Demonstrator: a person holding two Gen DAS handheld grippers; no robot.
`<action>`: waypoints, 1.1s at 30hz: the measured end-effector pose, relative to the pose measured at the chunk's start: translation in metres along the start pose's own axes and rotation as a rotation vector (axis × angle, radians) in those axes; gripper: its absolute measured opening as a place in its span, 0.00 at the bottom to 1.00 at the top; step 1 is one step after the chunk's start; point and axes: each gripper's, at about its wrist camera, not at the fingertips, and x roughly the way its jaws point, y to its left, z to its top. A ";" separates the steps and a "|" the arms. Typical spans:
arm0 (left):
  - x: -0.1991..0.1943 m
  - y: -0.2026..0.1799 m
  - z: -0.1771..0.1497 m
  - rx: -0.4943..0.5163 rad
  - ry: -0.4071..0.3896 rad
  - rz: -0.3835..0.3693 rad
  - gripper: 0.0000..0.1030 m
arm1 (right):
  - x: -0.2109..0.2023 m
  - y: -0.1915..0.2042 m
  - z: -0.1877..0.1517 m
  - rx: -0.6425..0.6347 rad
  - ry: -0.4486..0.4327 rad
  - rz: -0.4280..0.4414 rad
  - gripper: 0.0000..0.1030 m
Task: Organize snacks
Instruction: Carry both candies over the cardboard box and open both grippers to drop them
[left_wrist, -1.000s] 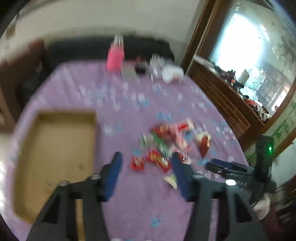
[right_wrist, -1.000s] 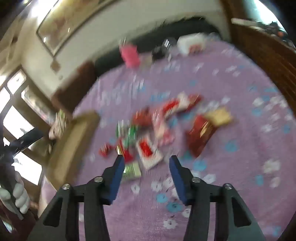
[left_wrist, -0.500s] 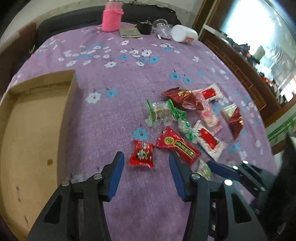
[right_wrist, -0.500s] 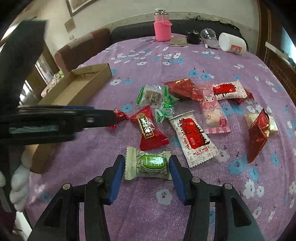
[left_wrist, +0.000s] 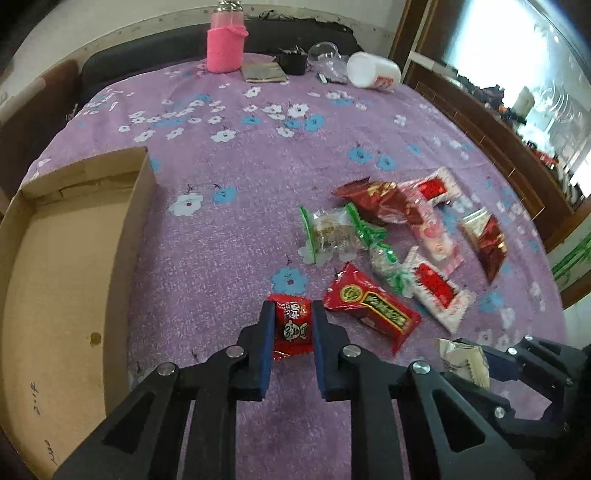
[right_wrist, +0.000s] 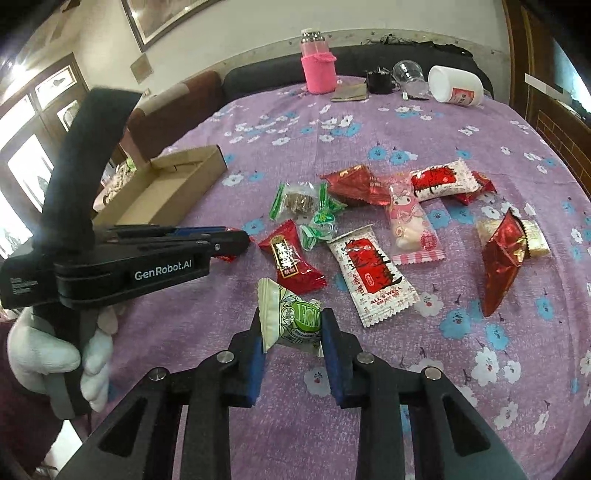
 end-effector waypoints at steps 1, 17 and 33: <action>-0.007 0.003 0.000 -0.017 -0.011 -0.017 0.17 | -0.004 0.001 0.000 0.000 -0.006 -0.001 0.29; -0.137 0.136 -0.067 -0.365 -0.183 0.073 0.18 | -0.021 0.110 0.036 -0.102 -0.033 0.265 0.30; -0.144 0.216 -0.120 -0.554 -0.145 0.108 0.30 | 0.076 0.231 0.028 -0.223 0.167 0.290 0.32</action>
